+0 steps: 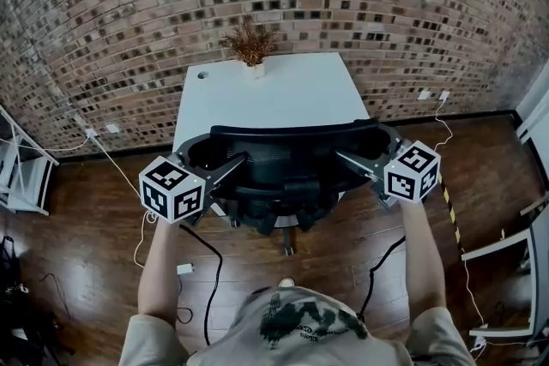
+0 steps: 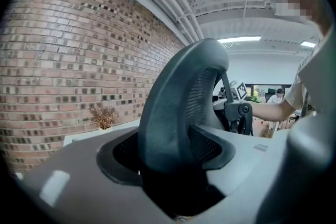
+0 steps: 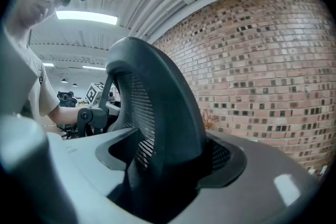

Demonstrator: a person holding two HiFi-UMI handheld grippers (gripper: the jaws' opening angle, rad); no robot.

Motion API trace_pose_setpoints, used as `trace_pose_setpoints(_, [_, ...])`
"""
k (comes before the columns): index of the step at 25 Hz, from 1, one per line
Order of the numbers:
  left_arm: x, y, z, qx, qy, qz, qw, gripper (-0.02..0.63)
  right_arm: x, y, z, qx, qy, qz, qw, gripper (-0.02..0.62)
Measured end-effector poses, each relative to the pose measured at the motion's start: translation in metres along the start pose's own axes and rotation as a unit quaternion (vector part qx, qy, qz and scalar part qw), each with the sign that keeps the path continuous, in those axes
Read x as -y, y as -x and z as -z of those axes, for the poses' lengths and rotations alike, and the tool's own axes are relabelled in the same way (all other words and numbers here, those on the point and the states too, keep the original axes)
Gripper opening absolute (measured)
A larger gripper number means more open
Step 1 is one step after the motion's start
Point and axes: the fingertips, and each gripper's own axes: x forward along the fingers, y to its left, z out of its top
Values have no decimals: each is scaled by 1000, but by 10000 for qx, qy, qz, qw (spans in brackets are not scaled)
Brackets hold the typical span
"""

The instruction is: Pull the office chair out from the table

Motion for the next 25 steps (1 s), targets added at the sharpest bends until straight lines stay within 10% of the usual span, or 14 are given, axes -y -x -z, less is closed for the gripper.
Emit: trace_pose_setpoints(25, [82, 43, 16, 299, 261, -425, 9983, 296, -45, 68, 18, 218, -141, -37, 9997, 362])
